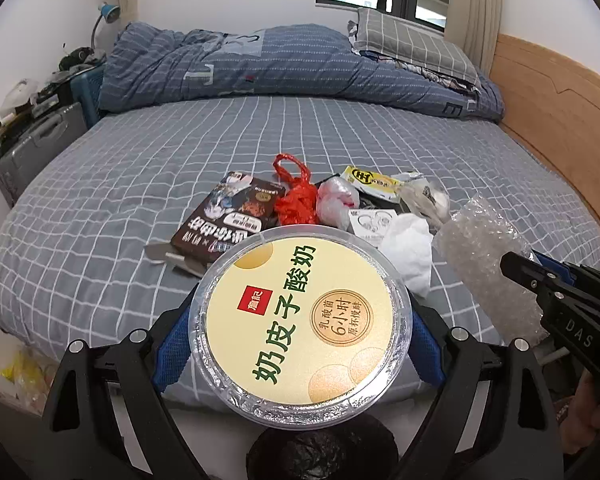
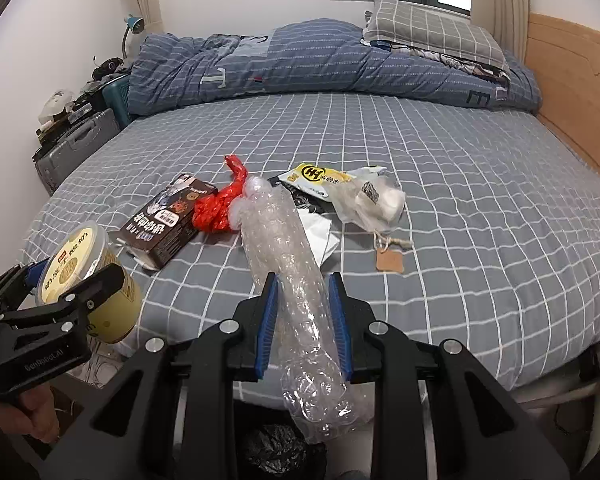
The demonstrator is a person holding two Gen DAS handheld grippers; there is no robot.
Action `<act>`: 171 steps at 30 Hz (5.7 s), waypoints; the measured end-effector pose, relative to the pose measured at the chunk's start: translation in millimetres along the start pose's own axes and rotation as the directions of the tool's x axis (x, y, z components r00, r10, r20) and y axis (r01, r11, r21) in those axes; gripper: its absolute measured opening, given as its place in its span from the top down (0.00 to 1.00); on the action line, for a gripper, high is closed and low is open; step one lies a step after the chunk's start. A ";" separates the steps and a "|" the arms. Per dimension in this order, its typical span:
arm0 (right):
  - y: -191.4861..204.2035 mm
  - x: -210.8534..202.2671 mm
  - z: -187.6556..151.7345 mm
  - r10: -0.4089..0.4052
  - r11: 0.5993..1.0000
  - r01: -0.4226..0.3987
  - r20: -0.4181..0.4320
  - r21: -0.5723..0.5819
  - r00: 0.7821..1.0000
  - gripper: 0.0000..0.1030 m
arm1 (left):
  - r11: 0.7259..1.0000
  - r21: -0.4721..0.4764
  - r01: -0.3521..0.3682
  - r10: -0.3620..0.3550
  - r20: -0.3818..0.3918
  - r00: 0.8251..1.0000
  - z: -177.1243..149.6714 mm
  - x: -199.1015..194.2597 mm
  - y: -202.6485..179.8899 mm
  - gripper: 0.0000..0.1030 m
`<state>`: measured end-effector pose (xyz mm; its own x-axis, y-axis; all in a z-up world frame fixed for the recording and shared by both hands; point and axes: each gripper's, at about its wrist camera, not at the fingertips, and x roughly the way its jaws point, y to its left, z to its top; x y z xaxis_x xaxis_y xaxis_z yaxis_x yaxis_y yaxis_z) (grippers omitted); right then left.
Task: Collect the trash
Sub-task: 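Carry the yogurt cup and bubble wrap off the bed toward the floor bin, then open the right tool over the bin while the left tool drops the yogurt cup in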
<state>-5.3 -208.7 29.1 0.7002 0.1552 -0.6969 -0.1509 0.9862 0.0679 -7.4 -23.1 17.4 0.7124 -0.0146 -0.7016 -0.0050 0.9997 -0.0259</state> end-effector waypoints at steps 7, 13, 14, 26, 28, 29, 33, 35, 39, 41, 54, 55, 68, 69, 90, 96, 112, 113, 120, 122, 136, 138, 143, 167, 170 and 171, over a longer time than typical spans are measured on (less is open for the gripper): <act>5.8 -15.3 -17.9 0.009 1.000 -0.009 -0.005 0.006 1.000 0.76 | 1.000 -0.005 -0.002 0.002 -0.015 1.000 -23.5 -21.0 5.1 0.16; 15.0 -25.6 -32.1 0.014 1.000 -0.014 -0.012 -0.002 1.000 0.76 | 1.000 -0.008 0.000 0.000 -0.022 1.000 -38.6 -34.3 7.5 0.16; 16.1 -26.6 -34.4 0.017 1.000 -0.017 -0.014 -0.001 1.000 0.76 | 1.000 -0.010 -0.001 0.001 -0.024 1.000 -42.1 -36.8 8.0 0.16; 36.7 -35.5 -75.2 0.016 1.000 -0.018 -0.078 -0.021 0.997 0.76 | 1.000 -0.007 -0.019 0.018 -0.054 0.998 -79.3 -59.8 13.9 0.16; 41.0 -35.4 -83.8 0.015 0.999 -0.018 -0.093 -0.029 0.996 0.76 | 1.000 -0.005 -0.023 0.023 -0.066 0.998 -85.8 -60.9 15.3 0.16; 43.5 -35.4 -87.8 0.013 0.999 -0.017 -0.100 -0.033 0.995 0.76 | 1.000 -0.005 -0.027 0.026 -0.072 0.997 -89.6 -61.5 16.2 0.16; 49.8 -35.6 -101.7 0.007 0.999 -0.013 -0.124 -0.046 0.992 0.76 | 0.999 -0.009 -0.039 0.038 -0.096 0.995 -104.5 -63.9 20.6 0.16; 53.1 -35.6 -108.6 0.005 0.999 -0.012 -0.134 -0.052 0.991 0.76 | 0.999 -0.016 -0.039 0.037 -0.105 0.994 -113.7 -65.3 23.1 0.16; 57.0 -31.3 -124.6 -0.001 0.998 -0.010 -0.163 -0.067 0.987 0.76 | 0.999 -0.025 -0.037 0.033 -0.139 0.990 -129.9 -61.6 27.9 0.16; 57.9 -27.9 -131.5 -0.003 0.997 -0.010 -0.179 -0.071 0.984 0.76 | 0.999 -0.033 -0.035 0.030 -0.151 0.988 -135.6 -59.0 30.6 0.16; 64.0 10.1 -164.3 0.012 0.998 -0.029 -0.273 -0.060 0.962 0.76 | 0.999 -0.023 -0.035 0.029 -0.236 0.971 -169.3 -28.2 45.3 0.16; 67.2 14.3 -165.6 0.020 0.997 -0.038 -0.283 -0.060 0.959 0.76 | 0.999 -0.025 -0.036 0.029 -0.242 0.970 -170.3 -25.5 46.2 0.16; 80.0 74.6 -188.4 0.017 0.996 -0.051 -0.413 -0.072 0.911 0.76 | 0.994 -0.057 -0.096 0.074 -0.312 0.947 -176.6 23.4 64.3 0.16; 81.3 77.9 -190.5 0.018 0.996 -0.055 -0.421 -0.074 0.907 0.76 | 0.993 -0.060 -0.099 0.076 -0.316 0.946 -178.0 25.4 66.1 0.16; 108.9 148.5 -235.1 0.026 0.995 -0.080 -0.591 -0.065 0.806 0.76 | 0.985 -0.056 -0.161 0.125 -0.400 0.908 -213.2 56.6 90.9 0.16; 114.1 154.9 -242.4 -0.013 0.993 -0.058 -0.597 -0.101 0.802 0.68 | 0.982 -0.083 -0.172 0.124 -0.410 0.904 -218.7 61.4 100.0 0.16; 65.6 119.5 -223.6 -0.139 0.990 0.117 -0.482 -0.076 0.865 0.11 | 0.993 -0.066 -0.095 0.060 -0.404 0.913 -198.3 71.1 67.9 0.16; 59.7 116.3 -221.6 -0.151 0.989 0.130 -0.470 -0.077 0.870 0.10 | 0.994 -0.066 -0.084 0.050 -0.402 0.914 -195.9 72.0 60.8 0.16; 14.0 94.6 -208.3 -0.187 0.980 0.198 -0.408 -0.015 0.894 0.07 | 0.999 -0.036 -0.024 0.007 -0.405 0.914 -191.4 78.8 23.9 0.16; 1.6 88.2 -207.7 -0.194 0.977 0.213 -0.396 0.005 0.898 0.07 | 1.000 -0.021 -0.011 0.002 -0.408 0.913 -191.6 80.5 13.6 0.16; -45.2 76.2 -222.0 -0.184 0.971 0.229 -0.395 0.069 0.900 0.07 | 0.999 0.012 0.034 -0.024 -0.498 0.867 -215.2 101.6 -40.3 0.16; -47.9 76.0 -222.9 -0.182 0.971 0.229 -0.395 0.074 0.901 0.07 | 1.000 0.002 0.031 -0.026 -0.509 0.860 -218.3 105.0 -44.5 0.16; -51.8 79.4 -223.1 -0.169 0.971 0.221 -0.399 0.088 0.901 0.07 | 0.999 0.015 0.029 -0.017 -0.521 0.853 -225.3 111.5 -50.9 0.16; -39.7 81.8 -220.4 -0.160 0.977 0.201 -0.392 0.066 0.906 0.07 | 0.998 0.055 0.021 0.012 -0.532 0.847 -239.2 117.6 -52.7 0.05; -39.0 79.4 -219.0 -0.160 0.977 0.201 -0.388 0.067 0.908 0.07 | 0.998 0.064 0.017 0.019 -0.529 0.849 -238.4 115.8 -51.2 0.05; -38.7 78.3 -218.0 -0.160 0.977 0.201 -0.385 0.068 0.909 0.07 | 0.998 0.062 0.018 0.017 -0.529 0.849 -237.7 115.5 -50.6 0.05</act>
<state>-96.8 -247.3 -183.7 0.3917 -0.0394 -0.9193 0.0410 0.9988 -0.0254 -91.7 -80.5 -231.7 0.2335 -0.0066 -0.9723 0.0520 0.9986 0.0057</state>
